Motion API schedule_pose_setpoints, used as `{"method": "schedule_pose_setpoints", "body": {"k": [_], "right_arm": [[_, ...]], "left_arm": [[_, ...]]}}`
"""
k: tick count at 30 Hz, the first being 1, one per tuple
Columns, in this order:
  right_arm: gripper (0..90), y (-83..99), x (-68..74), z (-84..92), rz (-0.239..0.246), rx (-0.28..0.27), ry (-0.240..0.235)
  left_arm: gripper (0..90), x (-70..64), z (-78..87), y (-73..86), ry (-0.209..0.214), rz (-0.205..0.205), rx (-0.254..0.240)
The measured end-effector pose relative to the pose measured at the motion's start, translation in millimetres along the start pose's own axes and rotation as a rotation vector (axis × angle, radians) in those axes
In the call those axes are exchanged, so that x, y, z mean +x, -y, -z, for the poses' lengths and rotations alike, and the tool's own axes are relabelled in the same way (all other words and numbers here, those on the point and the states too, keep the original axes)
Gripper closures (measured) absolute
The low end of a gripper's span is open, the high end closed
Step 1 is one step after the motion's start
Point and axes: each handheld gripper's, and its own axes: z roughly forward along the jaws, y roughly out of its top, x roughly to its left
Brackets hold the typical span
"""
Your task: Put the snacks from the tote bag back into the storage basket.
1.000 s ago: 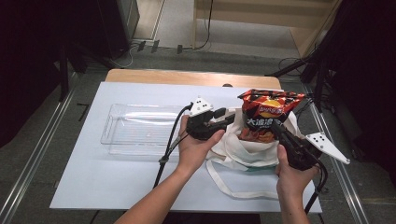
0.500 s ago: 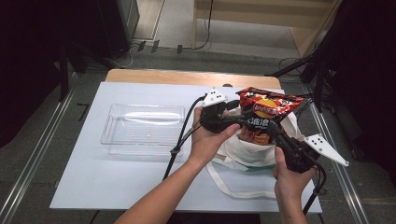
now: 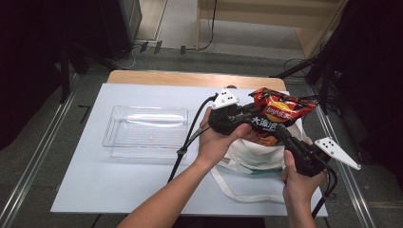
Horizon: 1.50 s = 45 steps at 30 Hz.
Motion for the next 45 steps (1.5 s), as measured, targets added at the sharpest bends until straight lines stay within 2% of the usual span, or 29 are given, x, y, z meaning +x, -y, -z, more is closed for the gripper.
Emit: {"method": "schedule_pose_setpoints", "body": {"k": [2,4,5,9,10,11,12,13,15,18,19,20,21,24,25,29,31,32,33,34,37,40,42,45], "right_arm": [[90.0,0.0,0.0,0.0,0.015,0.003,0.01],[90.0,0.2,0.1,-0.2,0.013,0.006,0.011],[90.0,0.8,0.5,-1.0,0.033,0.004,0.026],[86.9,1.2,1.4,-1.0,0.067,0.004,0.048],[83.1,0.9,1.5,-0.9,0.074,0.005,0.052],[83.1,0.9,1.5,-0.9,0.074,0.005,0.052],[74.5,0.4,1.5,-0.7,0.076,0.002,0.054],[69.7,0.1,1.4,-0.6,0.075,0.0,0.047],[60.7,-0.9,1.9,-0.7,0.082,-0.006,0.042],[49.5,-1.5,4.1,0.6,0.11,-0.008,0.063],[49.5,-1.5,4.1,0.6,0.11,-0.008,0.063],[42.8,-1.8,3.0,2.0,0.108,-0.009,0.073],[42.8,-1.8,3.0,2.0,0.108,-0.009,0.073],[33.4,-1.3,-3.7,7.5,0.092,-0.01,0.094],[30.4,-0.2,-7.8,10.2,0.082,-0.01,0.087],[26.5,6.5,-14.9,19.5,0.112,0.005,0.081],[25.7,12.2,-19.3,23.6,0.11,0.022,0.089],[24.6,16.2,-21.8,24.7,0.113,0.036,0.096],[24.6,16.2,-21.8,24.7,0.113,0.036,0.096],[24.4,26.4,-26.6,26.6,0.112,0.065,0.111],[24.2,41.6,-32.7,29.5,0.099,0.093,0.124],[24.1,51.8,-33.5,33.1,0.105,0.112,0.129],[23.8,53.3,-34.3,34.6,0.1,0.111,0.125],[23.5,54.5,-33.2,34.8,0.102,0.108,0.119]], "left_arm": [[87.5,-3.5,0.8,0.2,-0.027,-0.026,0.013],[90.0,-4.9,1.0,0.0,-0.031,-0.031,0.015],[90.0,-6.7,2.8,-1.2,-0.026,-0.039,0.02],[90.0,-7.2,4.9,-2.6,-0.019,-0.036,0.02],[90.0,-4.5,5.8,-3.1,0.003,-0.008,0.019],[90.0,-4.5,5.8,-3.1,0.003,-0.008,0.019],[90.0,-1.9,6.5,-3.8,0.019,0.014,0.017],[90.0,-1.6,6.8,-4.2,0.022,0.022,0.014],[90.0,-3.4,7.4,-5.2,0.029,0.021,0.007],[90.0,-8.2,7.7,-7.3,0.045,0.022,-0.004],[90.0,-8.2,7.7,-7.3,0.045,0.022,-0.004],[90.0,-11.1,6.9,-9.0,0.059,0.028,-0.016],[90.0,-11.1,6.9,-9.0,0.059,0.028,-0.016],[90.0,-14.9,4.9,-11.7,0.064,0.032,-0.029],[90.0,-16.8,2.6,-12.5,0.063,0.03,-0.032],[90.0,-18.8,0.5,-14.3,0.06,0.021,-0.034],[90.0,-19.4,1.1,-14.6,0.063,0.024,-0.035],[90.0,-20.4,2.9,-15.2,0.059,0.002,-0.033],[90.0,-20.4,2.9,-15.2,0.059,0.002,-0.033],[90.0,-20.4,5.3,-15.8,0.061,0.005,-0.035],[90.0,-19.7,8.9,-16.8,0.052,-0.003,-0.039],[90.0,-15.0,15.8,-18.2,0.043,0.003,-0.054],[90.0,-8.4,25.1,-17.6,0.025,0.01,-0.062],[90.0,-4.7,30.5,-16.8,0.015,0.008,-0.063]]}}
